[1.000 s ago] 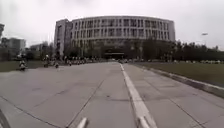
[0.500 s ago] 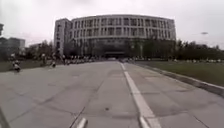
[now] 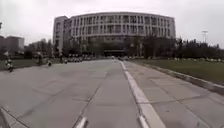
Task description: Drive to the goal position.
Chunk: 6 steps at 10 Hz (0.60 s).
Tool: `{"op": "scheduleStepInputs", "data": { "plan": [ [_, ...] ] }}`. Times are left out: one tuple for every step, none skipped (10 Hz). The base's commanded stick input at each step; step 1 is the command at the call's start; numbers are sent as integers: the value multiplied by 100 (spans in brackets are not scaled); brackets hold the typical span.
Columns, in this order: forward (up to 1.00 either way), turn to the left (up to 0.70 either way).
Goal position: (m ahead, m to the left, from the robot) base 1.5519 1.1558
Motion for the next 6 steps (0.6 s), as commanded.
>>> {"op": "scheduleStepInputs", "data": {
  "plan": [
    [0, -100],
    [0, -100],
    [0, -100],
    [0, -100],
    [0, -100],
    [0, -100]
  ]
}}
